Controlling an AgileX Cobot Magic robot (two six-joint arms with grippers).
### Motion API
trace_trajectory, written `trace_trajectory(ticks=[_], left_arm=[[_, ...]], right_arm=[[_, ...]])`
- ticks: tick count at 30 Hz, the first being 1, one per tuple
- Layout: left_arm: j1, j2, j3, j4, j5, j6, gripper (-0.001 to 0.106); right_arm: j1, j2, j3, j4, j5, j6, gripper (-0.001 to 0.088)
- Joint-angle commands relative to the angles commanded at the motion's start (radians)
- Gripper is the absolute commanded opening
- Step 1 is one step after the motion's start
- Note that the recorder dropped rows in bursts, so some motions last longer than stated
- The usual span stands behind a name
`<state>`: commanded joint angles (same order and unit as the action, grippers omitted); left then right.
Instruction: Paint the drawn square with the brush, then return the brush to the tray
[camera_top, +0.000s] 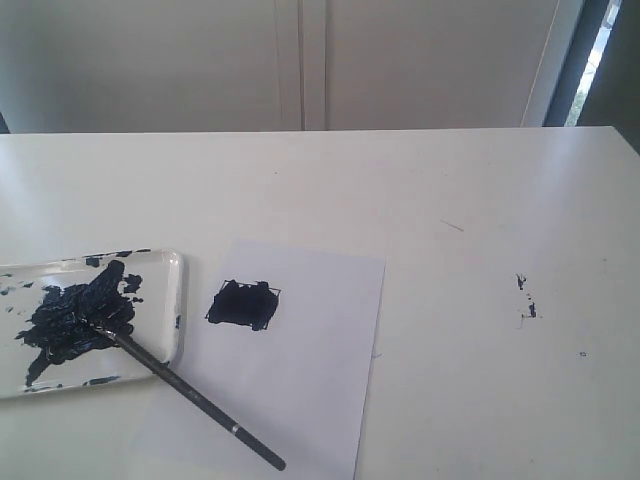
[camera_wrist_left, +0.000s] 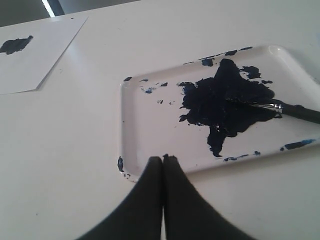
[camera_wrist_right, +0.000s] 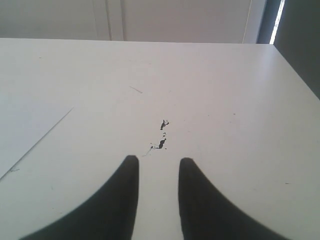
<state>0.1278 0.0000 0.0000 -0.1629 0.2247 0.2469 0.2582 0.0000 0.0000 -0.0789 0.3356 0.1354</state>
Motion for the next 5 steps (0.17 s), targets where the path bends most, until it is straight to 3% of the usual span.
trace_trajectory(ticks=[5], left_arm=[[0.0, 0.0, 0.0, 0.0, 0.0, 0.0, 0.0]], right_arm=[[0.0, 0.0, 0.0, 0.0, 0.0, 0.0, 0.0271]])
